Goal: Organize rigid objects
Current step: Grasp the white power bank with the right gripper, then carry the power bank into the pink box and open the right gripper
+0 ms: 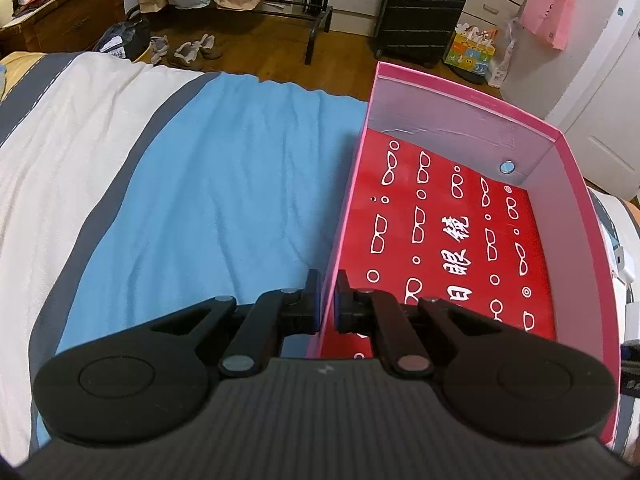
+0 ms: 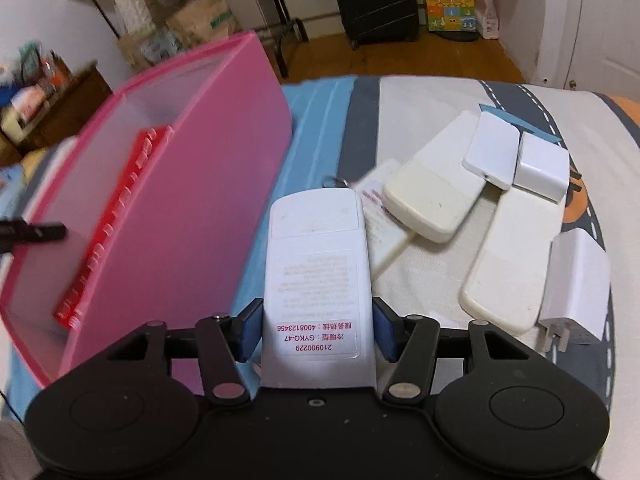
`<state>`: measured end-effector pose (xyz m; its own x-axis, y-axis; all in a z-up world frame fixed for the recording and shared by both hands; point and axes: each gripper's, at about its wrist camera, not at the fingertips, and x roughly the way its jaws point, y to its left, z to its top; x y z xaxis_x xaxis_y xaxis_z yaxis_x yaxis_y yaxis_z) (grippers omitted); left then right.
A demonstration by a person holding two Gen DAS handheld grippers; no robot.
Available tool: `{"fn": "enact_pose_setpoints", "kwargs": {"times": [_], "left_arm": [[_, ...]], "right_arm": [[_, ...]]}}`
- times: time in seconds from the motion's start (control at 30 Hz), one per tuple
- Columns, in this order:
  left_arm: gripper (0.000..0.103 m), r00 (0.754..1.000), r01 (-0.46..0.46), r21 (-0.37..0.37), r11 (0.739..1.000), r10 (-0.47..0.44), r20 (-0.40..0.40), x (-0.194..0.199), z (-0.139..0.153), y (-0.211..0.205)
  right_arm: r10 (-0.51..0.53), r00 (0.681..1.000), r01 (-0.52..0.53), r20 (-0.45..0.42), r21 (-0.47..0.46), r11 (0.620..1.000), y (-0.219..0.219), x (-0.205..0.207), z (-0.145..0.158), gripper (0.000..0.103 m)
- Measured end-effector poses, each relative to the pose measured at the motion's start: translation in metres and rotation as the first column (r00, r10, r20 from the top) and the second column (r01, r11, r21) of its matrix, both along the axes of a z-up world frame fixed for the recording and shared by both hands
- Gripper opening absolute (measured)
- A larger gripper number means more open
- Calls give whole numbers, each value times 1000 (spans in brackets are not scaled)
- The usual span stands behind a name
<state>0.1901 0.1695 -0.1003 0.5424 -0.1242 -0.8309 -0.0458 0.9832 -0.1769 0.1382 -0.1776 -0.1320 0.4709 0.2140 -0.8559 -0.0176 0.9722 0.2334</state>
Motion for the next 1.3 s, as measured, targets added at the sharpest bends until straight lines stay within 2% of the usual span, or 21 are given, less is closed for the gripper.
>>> {"fn": "enact_pose_setpoints", "kwargs": {"times": [0.07,0.27,0.43,0.57,0.67,0.73,0.87,1.0,1.1,1.2,1.3], "left_arm": [[7,1000,-27,-19,999,27,-6,1,-1,4],[6,1000,-17,-43,999,17,1,-1,-1,5],[6,1000,-16,2,1000,16,9,-3,3,-1],[7,999,-49,-30,998,49,-7,-3,2,4],[6,998,-54,-47,997,53,-16,-3,3,6],[6,999,-53,-54,997,52,-16,-3,4,6],[6,999,-51,-59,997,50,-18,-4,6,4],[6,999,-45,-59,997,44,-22,-4,5,5],[7,999,-47,-99,994,44,-27,-3,4,11],[7,999,-41,-114,993,38,-26,-4,1,14],[8,999,-37,-120,992,35,-25,-3,0,15]], "right_arm": [[-11,1000,11,2,26,1000,-2,-1,-3,61],[-21,999,18,44,85,996,-9,-5,6,61],[-54,997,44,63,158,986,-21,-13,19,61],[-89,987,58,133,221,973,-26,-27,47,61],[-44,979,-16,201,287,958,-11,-27,81,61],[16,978,-80,206,307,948,9,-20,98,61],[100,987,-135,123,325,936,59,9,104,61],[123,991,-97,-46,382,919,107,53,70,61],[84,986,-28,-141,357,934,136,82,38,61],[25,986,21,-164,271,962,160,95,16,61],[-49,980,101,-194,267,958,166,104,3,61]]}}
